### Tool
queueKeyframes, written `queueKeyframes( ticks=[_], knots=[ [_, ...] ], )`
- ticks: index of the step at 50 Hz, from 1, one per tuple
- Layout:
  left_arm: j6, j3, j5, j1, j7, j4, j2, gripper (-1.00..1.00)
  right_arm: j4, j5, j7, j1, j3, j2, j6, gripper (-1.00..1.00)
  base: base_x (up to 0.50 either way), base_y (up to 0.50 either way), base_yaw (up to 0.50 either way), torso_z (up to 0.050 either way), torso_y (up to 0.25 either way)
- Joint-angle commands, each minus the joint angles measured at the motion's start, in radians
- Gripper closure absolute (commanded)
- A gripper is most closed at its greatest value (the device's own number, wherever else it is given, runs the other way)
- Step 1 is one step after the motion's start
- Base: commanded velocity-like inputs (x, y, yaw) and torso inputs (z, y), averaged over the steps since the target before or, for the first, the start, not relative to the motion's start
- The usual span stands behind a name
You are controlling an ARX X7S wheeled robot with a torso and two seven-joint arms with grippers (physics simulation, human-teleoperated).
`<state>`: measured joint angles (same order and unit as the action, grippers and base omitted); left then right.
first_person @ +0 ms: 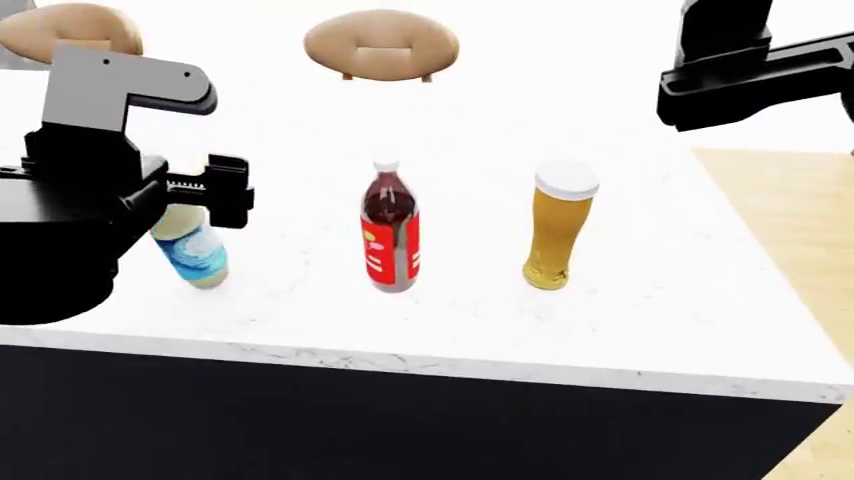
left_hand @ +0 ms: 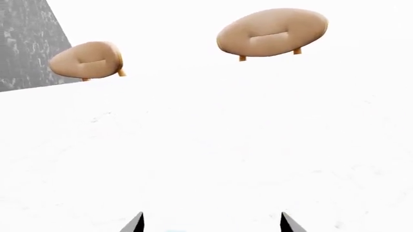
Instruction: Move the drinks to the dining counter.
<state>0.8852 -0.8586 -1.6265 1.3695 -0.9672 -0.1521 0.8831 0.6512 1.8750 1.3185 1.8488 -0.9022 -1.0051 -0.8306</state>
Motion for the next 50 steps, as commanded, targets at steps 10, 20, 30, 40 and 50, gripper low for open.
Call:
queueKeyframes(
  ticks=[10, 20, 30, 40, 50],
  knots=[
    [-0.009, 0.006, 0.003, -0.007, -0.009, 0.002, 0.011, -1.00, 0.003, -0.004, -0.001, -0.007, 0.001, -0.001, 0.001, -1.00, 0.00, 0.00, 0.00, 0.000, 0.000],
    [-0.060, 0.018, 0.040, 0.000, 0.034, 0.040, -0.046, -1.00, -0.003, 0.019, 0.011, 0.018, 0.003, 0.000, -0.014, -1.00, 0.00, 0.00, 0.00, 0.000, 0.000],
    [-0.053, 0.014, 0.044, 0.000, 0.033, 0.034, -0.042, -1.00, 0.002, 0.001, 0.004, 0.000, 0.001, 0.000, -0.006, -1.00, 0.00, 0.00, 0.00, 0.000, 0.000],
    [-0.046, 0.014, 0.046, 0.019, 0.041, 0.034, -0.055, -1.00, 0.003, 0.002, 0.002, -0.003, 0.003, -0.005, -0.005, -1.00, 0.00, 0.00, 0.00, 0.000, 0.000],
    [-0.014, 0.034, 0.000, 0.062, 0.002, 0.004, -0.022, -1.00, 0.006, 0.000, 0.001, -0.008, 0.005, -0.010, -0.002, -1.00, 0.00, 0.00, 0.00, 0.000, 0.001]
  ],
)
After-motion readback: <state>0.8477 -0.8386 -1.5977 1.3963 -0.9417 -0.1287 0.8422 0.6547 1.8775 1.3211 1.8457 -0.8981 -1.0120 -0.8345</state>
